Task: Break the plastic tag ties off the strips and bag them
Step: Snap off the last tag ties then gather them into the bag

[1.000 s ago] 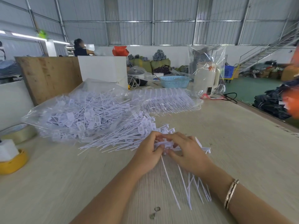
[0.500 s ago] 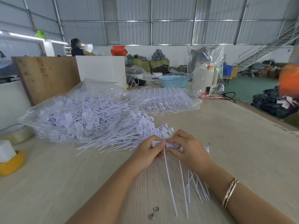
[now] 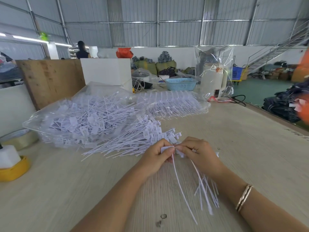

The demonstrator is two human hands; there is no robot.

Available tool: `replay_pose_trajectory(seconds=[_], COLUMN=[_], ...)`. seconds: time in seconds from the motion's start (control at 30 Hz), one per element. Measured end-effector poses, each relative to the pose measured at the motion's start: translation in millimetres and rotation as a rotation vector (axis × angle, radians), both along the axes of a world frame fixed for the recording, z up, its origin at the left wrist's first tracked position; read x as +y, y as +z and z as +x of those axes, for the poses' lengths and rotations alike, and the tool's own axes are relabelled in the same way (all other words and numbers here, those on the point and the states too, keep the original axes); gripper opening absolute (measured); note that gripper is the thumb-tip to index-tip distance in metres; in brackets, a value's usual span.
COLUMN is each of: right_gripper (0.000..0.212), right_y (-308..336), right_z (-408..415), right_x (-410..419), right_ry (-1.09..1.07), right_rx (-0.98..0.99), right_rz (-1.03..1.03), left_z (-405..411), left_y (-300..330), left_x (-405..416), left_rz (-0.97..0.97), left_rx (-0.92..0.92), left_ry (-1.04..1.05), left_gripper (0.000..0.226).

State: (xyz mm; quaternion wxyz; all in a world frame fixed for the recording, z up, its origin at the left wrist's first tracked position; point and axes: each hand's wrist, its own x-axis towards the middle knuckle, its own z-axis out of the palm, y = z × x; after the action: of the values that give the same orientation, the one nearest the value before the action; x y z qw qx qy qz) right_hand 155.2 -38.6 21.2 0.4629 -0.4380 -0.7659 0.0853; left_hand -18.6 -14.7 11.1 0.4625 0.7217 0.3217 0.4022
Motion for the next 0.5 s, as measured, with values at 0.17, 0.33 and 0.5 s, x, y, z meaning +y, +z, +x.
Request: replay_pose_trajectory(seconds=[0.17, 0.33, 0.5], right_gripper=[0.019, 0.020, 0.019], right_y=[0.4, 4.1, 8.8], right_z=[-1.4, -0.4, -2.8], right_x=[-1.1, -3.3, -5.8], right_ry=[0.028, 0.083, 0.113], right_rx=[0.034, 0.220, 0.449], right_rz=[-0.034, -0.165, -0.201], left_z=[-0.5, 1.3, 3.2], left_y=[-0.1, 0.3, 2.4], left_x=[0.6, 0.3, -1.0], left_rz=[0.006, -0.031, -0.119], left_rx=[-0.013, -0.072, -0.259], left_ry=[-0.014, -0.045, -0.132], left_gripper=[0.016, 0.012, 0.018])
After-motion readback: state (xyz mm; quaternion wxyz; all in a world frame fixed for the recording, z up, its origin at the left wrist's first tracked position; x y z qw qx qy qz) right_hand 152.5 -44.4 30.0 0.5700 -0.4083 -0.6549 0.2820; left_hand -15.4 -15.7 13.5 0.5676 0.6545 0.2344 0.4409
